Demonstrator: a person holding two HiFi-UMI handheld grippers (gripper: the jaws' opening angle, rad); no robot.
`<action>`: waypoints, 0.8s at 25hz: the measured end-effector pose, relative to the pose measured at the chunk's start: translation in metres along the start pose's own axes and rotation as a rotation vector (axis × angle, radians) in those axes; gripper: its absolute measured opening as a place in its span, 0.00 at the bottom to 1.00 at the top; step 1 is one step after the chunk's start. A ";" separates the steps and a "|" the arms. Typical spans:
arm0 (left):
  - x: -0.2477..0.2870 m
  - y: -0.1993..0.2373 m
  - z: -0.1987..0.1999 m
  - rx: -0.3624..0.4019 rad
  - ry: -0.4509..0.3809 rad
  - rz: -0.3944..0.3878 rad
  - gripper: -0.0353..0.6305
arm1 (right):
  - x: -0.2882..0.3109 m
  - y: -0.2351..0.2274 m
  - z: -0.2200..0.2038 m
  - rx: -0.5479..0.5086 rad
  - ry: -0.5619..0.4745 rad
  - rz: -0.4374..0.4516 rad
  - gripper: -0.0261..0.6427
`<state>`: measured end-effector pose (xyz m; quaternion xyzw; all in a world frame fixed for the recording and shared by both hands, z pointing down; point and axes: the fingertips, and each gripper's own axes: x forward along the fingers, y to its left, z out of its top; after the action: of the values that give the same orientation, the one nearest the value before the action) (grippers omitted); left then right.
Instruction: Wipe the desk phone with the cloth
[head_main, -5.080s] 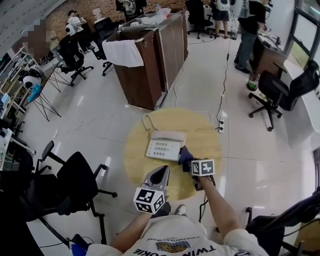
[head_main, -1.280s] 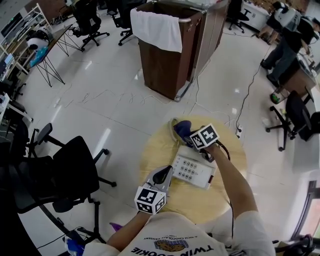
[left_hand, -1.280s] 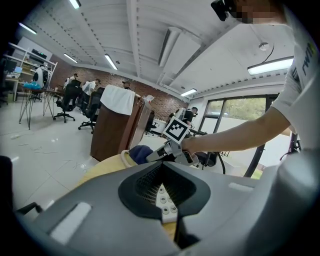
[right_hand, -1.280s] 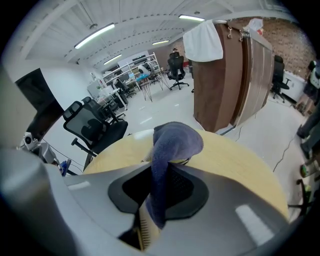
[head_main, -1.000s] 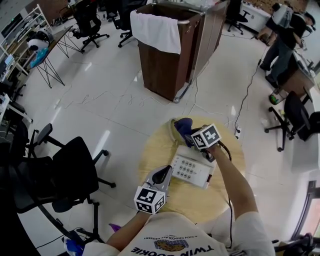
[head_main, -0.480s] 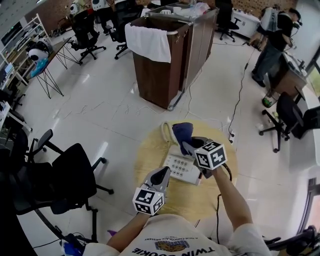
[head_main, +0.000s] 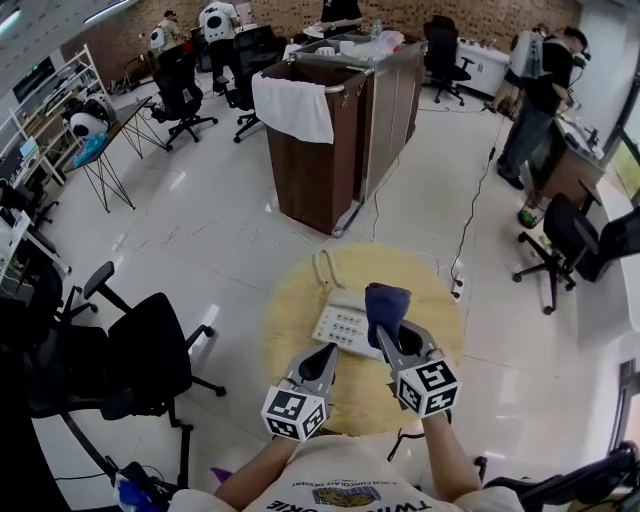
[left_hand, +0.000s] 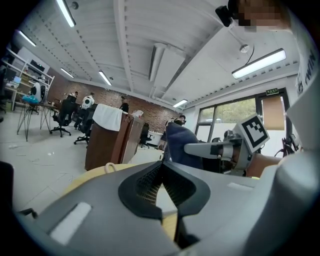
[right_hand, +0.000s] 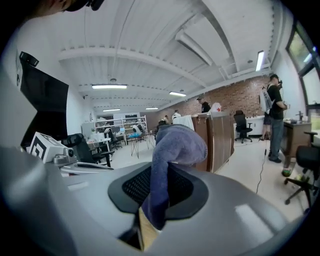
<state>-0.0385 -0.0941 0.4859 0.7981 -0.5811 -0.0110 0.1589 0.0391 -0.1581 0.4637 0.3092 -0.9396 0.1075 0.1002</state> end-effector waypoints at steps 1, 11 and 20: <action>-0.003 -0.006 0.002 0.004 -0.007 0.000 0.04 | -0.012 0.005 0.003 -0.003 -0.032 -0.010 0.14; -0.027 -0.051 0.014 0.042 -0.078 -0.032 0.04 | -0.077 0.035 -0.013 -0.035 -0.111 -0.065 0.14; -0.039 -0.081 0.013 0.062 -0.099 -0.073 0.04 | -0.101 0.051 -0.031 -0.060 -0.096 -0.079 0.14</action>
<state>0.0206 -0.0390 0.4452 0.8218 -0.5588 -0.0382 0.1050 0.0917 -0.0537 0.4607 0.3478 -0.9331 0.0605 0.0684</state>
